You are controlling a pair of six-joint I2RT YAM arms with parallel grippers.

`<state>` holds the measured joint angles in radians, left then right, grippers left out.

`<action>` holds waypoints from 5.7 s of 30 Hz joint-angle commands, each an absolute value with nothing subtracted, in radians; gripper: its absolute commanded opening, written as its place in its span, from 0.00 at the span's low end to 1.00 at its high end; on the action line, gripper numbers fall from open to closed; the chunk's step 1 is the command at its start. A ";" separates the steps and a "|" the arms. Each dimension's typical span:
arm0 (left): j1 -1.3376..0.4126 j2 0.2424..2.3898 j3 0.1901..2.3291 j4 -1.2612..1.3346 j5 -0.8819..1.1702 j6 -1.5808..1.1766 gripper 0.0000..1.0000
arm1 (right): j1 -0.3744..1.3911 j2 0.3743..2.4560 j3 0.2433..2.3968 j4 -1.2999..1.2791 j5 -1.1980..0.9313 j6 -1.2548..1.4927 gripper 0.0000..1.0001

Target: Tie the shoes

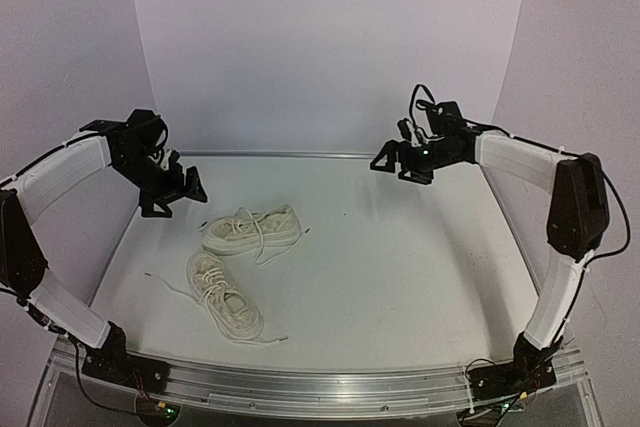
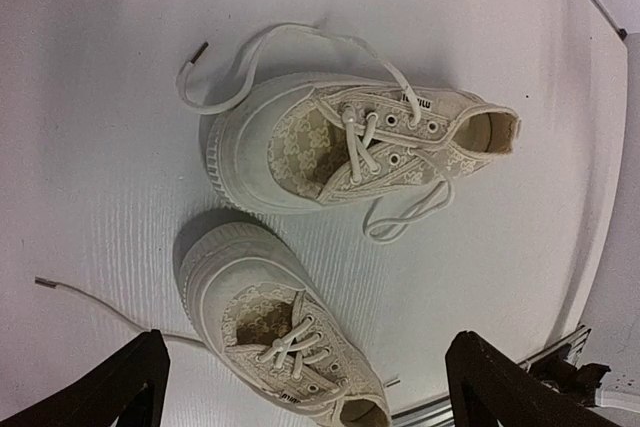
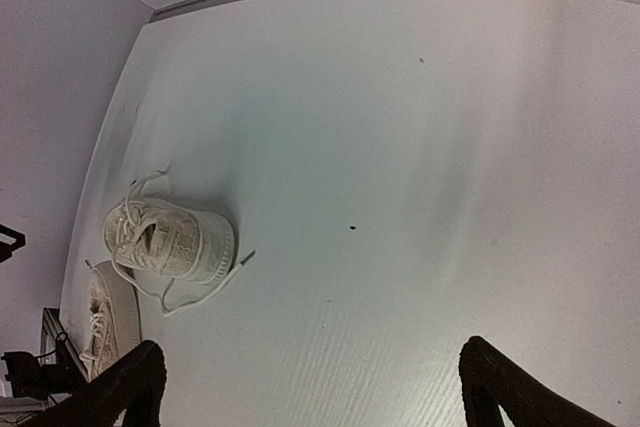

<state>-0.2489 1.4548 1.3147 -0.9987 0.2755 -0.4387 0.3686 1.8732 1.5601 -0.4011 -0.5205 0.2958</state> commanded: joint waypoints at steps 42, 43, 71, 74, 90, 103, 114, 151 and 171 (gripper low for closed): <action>-0.297 1.599 1.196 -0.587 0.482 -0.674 0.99 | 0.650 2.224 2.051 -0.552 -0.311 0.451 0.00; -0.308 1.605 1.210 -0.582 0.483 -0.667 0.99 | 0.634 2.182 1.999 -0.550 -0.285 0.481 0.00; -0.931 2.128 1.708 -0.456 0.187 -0.462 0.71 | 0.483 1.618 1.329 -0.438 -0.045 0.902 0.00; -0.959 2.192 1.800 -0.479 0.157 -0.423 0.71 | 0.483 1.655 1.347 -0.428 -0.050 0.904 0.00; -1.032 2.343 1.891 -0.358 0.024 -0.293 0.66 | 0.483 1.674 1.334 -0.398 -0.086 0.928 0.00; -1.035 2.413 1.957 -0.510 -0.039 -0.271 0.66 | 0.483 1.662 1.325 -0.392 -0.092 0.929 0.00; -1.008 2.138 1.665 -0.824 -0.118 -0.114 0.47 | 0.464 1.611 1.268 -0.394 -0.105 0.918 0.00; -0.836 2.187 1.742 -0.478 0.346 -0.490 0.74 | 0.656 1.576 0.954 -0.276 -0.691 0.745 0.39; -0.715 2.474 2.270 -0.769 0.170 -0.573 0.67 | 0.459 1.354 1.019 -0.300 -0.515 0.803 0.63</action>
